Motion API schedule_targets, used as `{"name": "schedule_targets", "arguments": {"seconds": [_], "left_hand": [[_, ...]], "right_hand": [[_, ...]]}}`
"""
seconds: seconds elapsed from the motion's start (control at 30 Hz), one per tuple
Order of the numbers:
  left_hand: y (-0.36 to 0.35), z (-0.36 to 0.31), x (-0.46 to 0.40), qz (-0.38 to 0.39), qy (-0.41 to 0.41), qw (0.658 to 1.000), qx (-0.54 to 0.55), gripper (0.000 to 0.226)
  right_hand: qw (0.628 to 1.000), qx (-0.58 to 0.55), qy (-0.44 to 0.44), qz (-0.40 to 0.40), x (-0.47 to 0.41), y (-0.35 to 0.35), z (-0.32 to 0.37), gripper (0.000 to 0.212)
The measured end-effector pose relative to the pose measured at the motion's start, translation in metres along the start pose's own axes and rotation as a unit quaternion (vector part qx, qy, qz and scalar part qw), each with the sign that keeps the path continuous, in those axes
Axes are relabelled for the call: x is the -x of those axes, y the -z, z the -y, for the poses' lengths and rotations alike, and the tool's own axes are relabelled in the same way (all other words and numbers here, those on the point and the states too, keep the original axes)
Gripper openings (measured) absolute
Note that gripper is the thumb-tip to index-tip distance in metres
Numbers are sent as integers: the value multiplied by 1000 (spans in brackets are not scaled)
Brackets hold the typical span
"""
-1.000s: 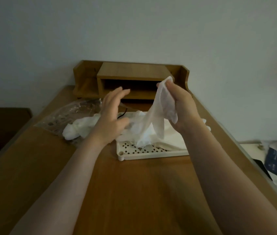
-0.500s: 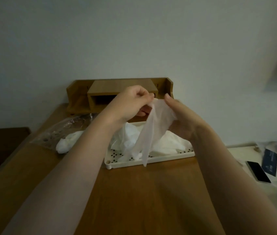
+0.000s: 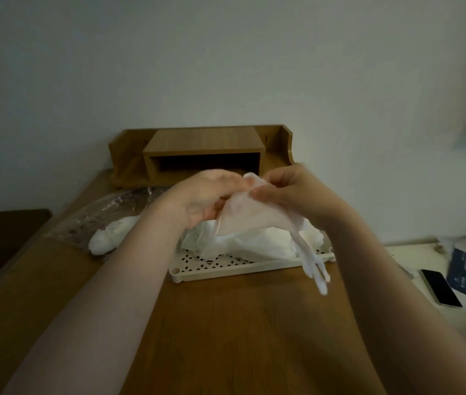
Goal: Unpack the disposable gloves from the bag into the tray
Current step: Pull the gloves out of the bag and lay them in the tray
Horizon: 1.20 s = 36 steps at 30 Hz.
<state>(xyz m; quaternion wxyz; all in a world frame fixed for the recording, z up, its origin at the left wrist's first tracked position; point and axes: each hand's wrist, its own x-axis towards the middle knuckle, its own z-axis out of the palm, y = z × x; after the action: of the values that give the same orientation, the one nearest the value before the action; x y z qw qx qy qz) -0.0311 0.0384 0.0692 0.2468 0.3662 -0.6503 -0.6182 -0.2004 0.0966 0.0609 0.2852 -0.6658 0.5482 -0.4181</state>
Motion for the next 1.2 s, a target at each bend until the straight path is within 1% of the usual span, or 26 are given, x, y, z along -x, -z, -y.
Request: {"name": "schedule_targets", "arguments": {"seconds": [0.07,0.1,0.17,0.23,0.33,0.4,0.47,0.53,0.6,0.63,0.7,0.73,0.77,0.87,0.93,0.97,1.0,1.03,1.1,1.13,1.2], "left_hand": [[-5,6,-9,-26,11,999,-46,39],[-7,10,-12,-33,5,998,-56,32],[-13,15,-18,-50,-27,995,-83,19],[-17,19,-22,-72,-70,984,-147,17],[-24,25,-28,-82,-118,971,-191,15],[-25,28,-31,-83,-145,966,-196,11],[-25,29,-33,-73,-175,960,-204,9],[-25,26,-36,-54,-198,954,-219,11],[-26,21,-37,-38,-219,947,-232,10],[-27,17,-38,-32,-229,943,-238,9],[-28,11,-38,-28,-250,936,-245,9],[-29,9,-39,-29,-259,935,-241,9],[-29,8,-39,-32,-263,937,-229,10],[-30,8,-40,-50,-243,955,-164,12],[-30,11,-41,-64,-216,966,-128,14],[-29,12,-42,-72,-204,970,-115,15],[-29,13,-43,-81,-193,972,-109,16],[-28,13,-44,-90,-184,973,-109,17],[-25,15,-45,-103,-162,976,-103,19],[-24,16,-46,-110,-151,977,-98,20],[-19,20,-47,-133,-133,977,-101,21]], "right_hand": [[996,86,0,0,-3,1,-1,24],[994,112,-14,4,-4,3,-3,25],[988,143,-50,19,-5,10,-12,18],[982,155,-89,56,-5,23,-24,12],[968,137,-157,139,-2,42,-48,14],[957,117,-204,168,1,52,-60,11],[951,68,-233,193,2,57,-68,17],[947,-12,-245,208,1,59,-73,27],[942,-73,-241,224,0,59,-73,39],[940,-84,-232,236,-1,58,-73,40],[942,-77,-196,263,-4,57,-75,34],[942,-71,-176,276,-5,55,-75,36],[942,-68,-157,288,-5,53,-76,45],[941,-52,-103,317,-5,46,-74,85],[934,-80,-95,335,-4,44,-76,96],[929,-105,-101,340,-3,44,-79,96],[923,-118,-110,349,-2,43,-82,90],[918,-119,-116,360,0,41,-85,76],[920,-89,-122,361,2,39,-90,34],[924,-73,-134,350,3,40,-91,21],[941,-58,-168,289,3,44,-92,21]]}}
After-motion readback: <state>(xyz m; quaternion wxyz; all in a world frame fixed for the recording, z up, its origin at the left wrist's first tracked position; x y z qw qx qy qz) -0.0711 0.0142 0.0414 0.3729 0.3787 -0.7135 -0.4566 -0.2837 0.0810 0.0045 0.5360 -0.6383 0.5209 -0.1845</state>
